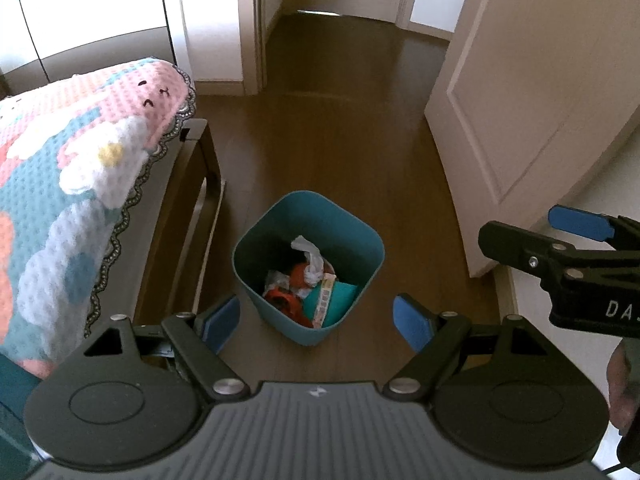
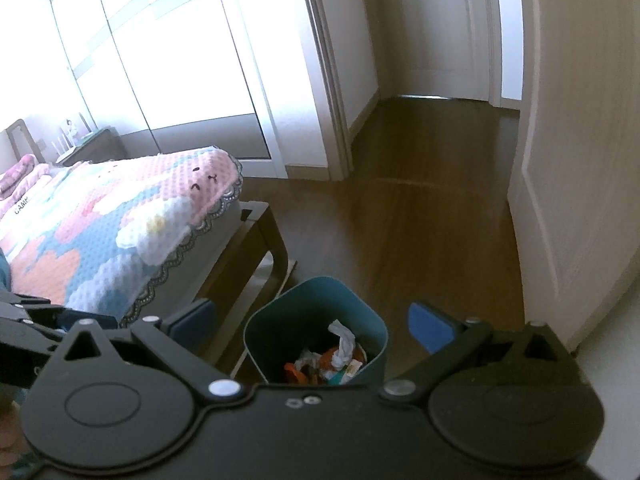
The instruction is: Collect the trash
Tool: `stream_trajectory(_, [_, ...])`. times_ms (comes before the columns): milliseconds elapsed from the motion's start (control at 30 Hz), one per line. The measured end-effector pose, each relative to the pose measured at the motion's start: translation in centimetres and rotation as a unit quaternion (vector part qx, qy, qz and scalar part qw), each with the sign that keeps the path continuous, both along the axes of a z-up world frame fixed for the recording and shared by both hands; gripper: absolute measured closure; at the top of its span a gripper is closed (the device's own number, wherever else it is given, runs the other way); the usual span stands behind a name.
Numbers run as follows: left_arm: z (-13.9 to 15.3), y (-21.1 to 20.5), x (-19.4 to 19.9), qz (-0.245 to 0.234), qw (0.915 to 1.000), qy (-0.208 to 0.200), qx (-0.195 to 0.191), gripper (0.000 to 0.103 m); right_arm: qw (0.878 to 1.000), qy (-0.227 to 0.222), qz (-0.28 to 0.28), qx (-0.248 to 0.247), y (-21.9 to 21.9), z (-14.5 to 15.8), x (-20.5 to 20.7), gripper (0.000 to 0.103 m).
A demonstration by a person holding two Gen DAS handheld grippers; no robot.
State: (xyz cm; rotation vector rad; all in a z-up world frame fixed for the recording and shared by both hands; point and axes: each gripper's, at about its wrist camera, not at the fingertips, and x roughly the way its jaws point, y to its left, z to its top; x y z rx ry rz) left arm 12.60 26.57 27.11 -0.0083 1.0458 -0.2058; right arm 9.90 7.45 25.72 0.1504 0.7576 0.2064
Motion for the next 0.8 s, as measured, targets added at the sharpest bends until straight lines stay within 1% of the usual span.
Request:
stream_trajectory(300, [0.12, -0.12, 0.38, -0.006, 0.9999, 0.011, -0.004, 0.019, 1.0, 0.019, -0.005, 0.0, -0.09, -0.01, -0.28, 0.0])
stream_trajectory(500, [0.42, -0.34, 0.39, -0.013, 0.9999, 0.006, 0.0, 0.019, 1.0, 0.018, -0.008, -0.003, -0.22, 0.31, -0.29, 0.0])
stream_trajectory(800, [0.59, -0.35, 0.66, -0.012, 0.9999, 0.011, 0.0, 0.019, 1.0, 0.02, -0.012, -0.007, -0.27, 0.5, -0.19, 0.0])
